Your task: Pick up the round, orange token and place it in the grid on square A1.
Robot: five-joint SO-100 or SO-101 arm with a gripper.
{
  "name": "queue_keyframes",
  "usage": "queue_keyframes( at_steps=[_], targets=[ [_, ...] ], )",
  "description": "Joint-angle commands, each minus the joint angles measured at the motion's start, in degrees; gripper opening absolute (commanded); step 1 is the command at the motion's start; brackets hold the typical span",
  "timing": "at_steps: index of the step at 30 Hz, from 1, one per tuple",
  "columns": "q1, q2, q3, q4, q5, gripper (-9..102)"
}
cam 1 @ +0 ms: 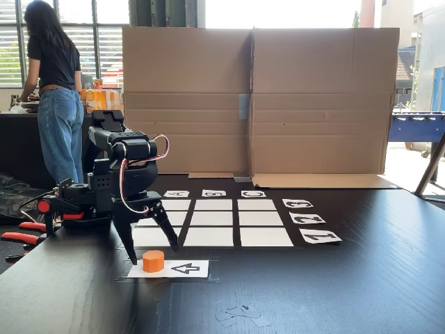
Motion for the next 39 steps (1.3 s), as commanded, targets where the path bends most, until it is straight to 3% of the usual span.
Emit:
queue_keyframes(
  at_steps=[1, 39],
  targets=[
    [-0.6, 0.2, -1.8, -0.5, 0.3, 32],
    [-1.9, -3.3, -5.4, -2.0, 1.0, 19]
  ],
)
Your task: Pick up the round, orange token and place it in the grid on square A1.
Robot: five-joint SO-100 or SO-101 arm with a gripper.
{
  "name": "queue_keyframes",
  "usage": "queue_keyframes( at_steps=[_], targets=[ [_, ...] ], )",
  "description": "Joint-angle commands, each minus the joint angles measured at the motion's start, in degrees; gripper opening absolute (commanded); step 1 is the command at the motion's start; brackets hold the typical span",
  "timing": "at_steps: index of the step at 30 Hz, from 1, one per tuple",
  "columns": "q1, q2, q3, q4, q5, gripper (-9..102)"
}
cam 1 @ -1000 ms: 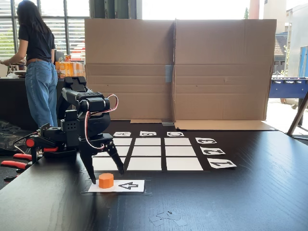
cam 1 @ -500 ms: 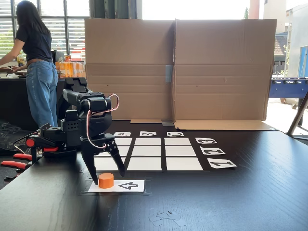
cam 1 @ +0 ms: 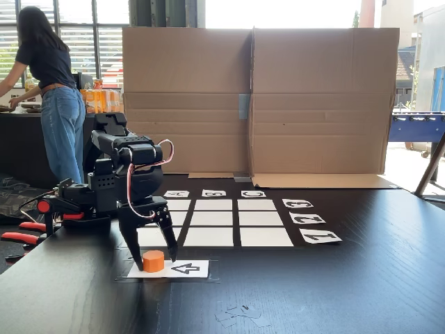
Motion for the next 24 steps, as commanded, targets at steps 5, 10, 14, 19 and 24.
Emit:
queue_keyframes(
  at_steps=[5, 10, 14, 19, 24],
  targets=[
    [-1.4, 0.3, -1.9, -0.5, 0.4, 12],
    [-1.7, 0.7, -2.0, -0.5, 0.4, 6],
    [-1.7, 2.1, -2.0, -0.5, 0.4, 5],
    [-1.1, 5.7, -2.0, -0.5, 0.4, 5],
    [-0.4, 10.9, -1.7, 0.2, 0.4, 5]
  ],
)
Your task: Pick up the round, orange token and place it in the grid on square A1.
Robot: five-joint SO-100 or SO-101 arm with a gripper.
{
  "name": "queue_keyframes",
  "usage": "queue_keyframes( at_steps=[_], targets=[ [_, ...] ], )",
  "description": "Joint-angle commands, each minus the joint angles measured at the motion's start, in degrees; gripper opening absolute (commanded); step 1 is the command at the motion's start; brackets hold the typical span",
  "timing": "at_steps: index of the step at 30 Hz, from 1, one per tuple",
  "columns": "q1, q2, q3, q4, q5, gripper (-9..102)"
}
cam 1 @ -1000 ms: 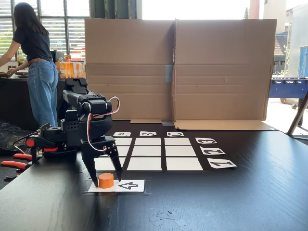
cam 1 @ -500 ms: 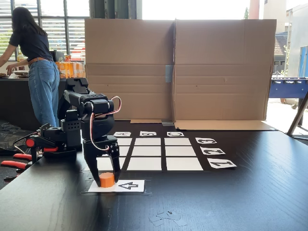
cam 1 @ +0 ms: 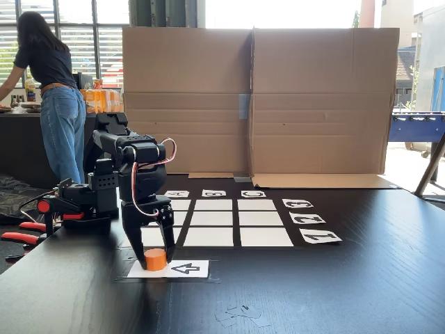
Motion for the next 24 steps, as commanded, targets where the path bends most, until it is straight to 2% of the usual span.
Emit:
queue_keyframes(
  at_steps=[1, 9, 24],
  targets=[
    [0.9, 6.9, -1.5, 0.4, 0.4, 5],
    [1.7, 15.3, 1.4, 1.2, 0.8, 5],
    [0.7, 39.6, 24.3, 1.2, -0.8, 5]
  ],
)
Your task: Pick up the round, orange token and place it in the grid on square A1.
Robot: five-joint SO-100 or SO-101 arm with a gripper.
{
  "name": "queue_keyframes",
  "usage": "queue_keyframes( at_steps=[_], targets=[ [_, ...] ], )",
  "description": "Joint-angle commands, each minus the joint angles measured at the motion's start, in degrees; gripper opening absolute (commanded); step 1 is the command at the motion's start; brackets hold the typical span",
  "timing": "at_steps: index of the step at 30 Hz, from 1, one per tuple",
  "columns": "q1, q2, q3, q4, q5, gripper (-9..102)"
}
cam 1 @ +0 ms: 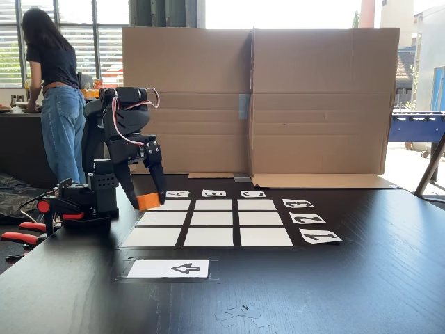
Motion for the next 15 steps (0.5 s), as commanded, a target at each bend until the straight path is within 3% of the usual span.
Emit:
queue_keyframes(
  at_steps=[1, 15],
  targets=[
    [-0.7, 7.4, 4.8, 0.1, -1.2, 5],
    [-5.8, 30.1, 38.3, -2.1, -4.0, 5]
  ],
)
